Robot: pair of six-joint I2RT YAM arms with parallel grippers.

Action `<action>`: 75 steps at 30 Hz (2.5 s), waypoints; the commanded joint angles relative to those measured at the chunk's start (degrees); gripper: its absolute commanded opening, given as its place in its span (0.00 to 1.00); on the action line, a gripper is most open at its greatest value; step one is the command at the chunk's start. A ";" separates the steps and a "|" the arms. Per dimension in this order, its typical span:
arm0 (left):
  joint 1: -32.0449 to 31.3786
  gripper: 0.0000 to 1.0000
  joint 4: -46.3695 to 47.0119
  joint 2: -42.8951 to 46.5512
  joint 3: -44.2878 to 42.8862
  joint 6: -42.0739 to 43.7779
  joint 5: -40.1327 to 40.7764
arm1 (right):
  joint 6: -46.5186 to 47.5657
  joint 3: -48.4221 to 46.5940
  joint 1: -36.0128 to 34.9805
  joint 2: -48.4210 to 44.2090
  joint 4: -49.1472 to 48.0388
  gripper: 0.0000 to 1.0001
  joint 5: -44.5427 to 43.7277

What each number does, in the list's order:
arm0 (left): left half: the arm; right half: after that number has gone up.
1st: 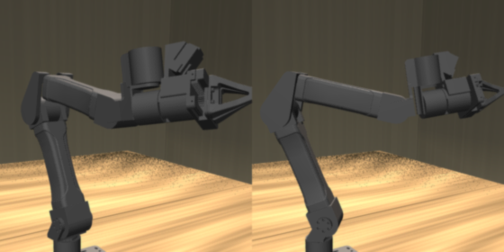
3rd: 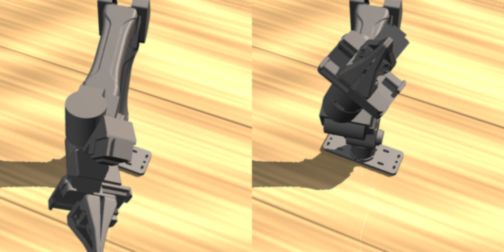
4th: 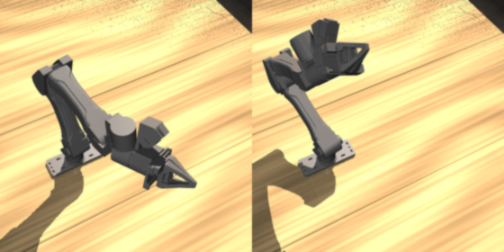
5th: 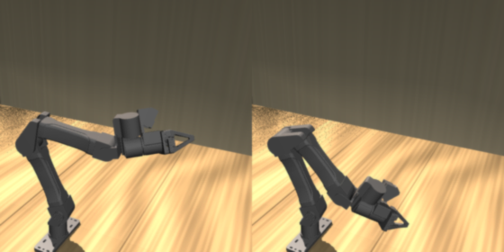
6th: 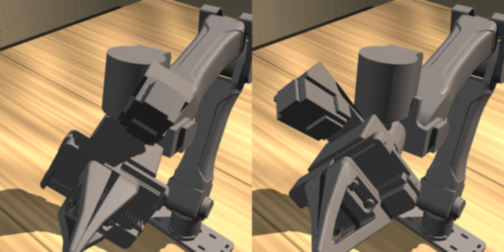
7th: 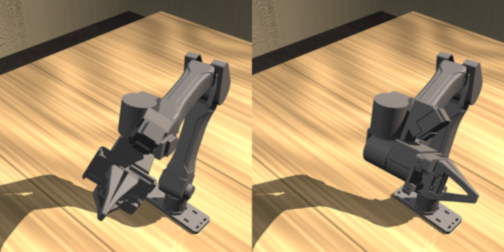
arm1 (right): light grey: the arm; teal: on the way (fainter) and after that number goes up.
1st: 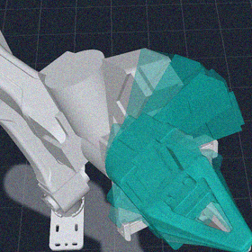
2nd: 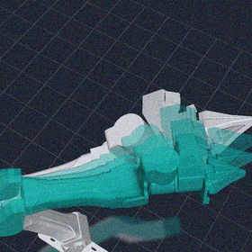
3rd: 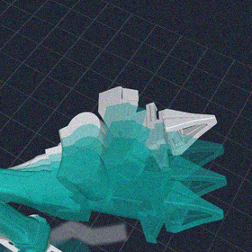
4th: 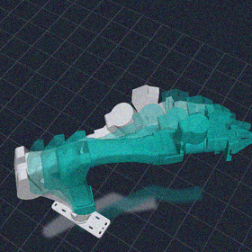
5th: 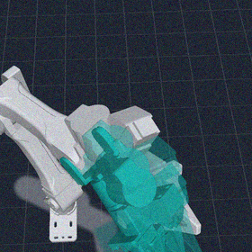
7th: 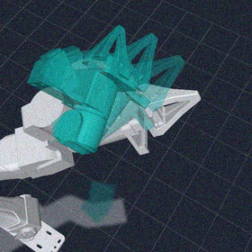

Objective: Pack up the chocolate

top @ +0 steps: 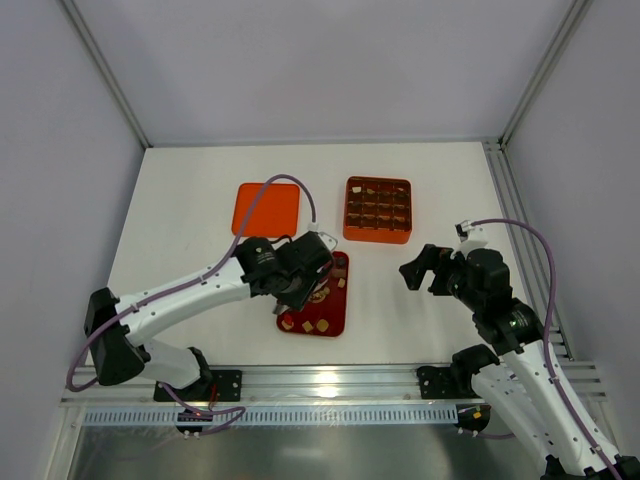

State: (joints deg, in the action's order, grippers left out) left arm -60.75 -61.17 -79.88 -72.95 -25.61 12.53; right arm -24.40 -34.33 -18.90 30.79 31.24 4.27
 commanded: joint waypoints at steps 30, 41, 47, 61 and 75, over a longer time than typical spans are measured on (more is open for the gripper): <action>-1.48 0.33 -0.01 -0.10 1.93 0.21 -2.61 | -0.56 -0.74 0.09 1.47 -2.86 1.00 0.91; -1.48 0.29 -0.71 0.78 -0.18 0.20 0.74 | -0.56 -0.39 0.09 1.30 -3.03 1.00 0.91; -1.48 0.39 0.34 0.16 -0.88 0.29 -0.23 | -0.73 -0.13 0.09 1.03 -3.03 1.00 0.91; -1.48 0.43 2.90 -2.83 -3.08 0.64 0.03 | -0.56 0.14 0.17 0.24 -2.59 1.00 0.65; -1.47 0.42 3.95 -4.85 -2.64 1.35 0.12 | -0.65 0.31 0.17 0.33 -2.59 1.00 0.91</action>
State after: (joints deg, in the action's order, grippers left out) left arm -61.93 -59.72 -84.64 -74.13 -25.02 11.99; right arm -24.58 -34.04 -18.90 31.73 30.46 4.95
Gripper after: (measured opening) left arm 0.427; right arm 0.996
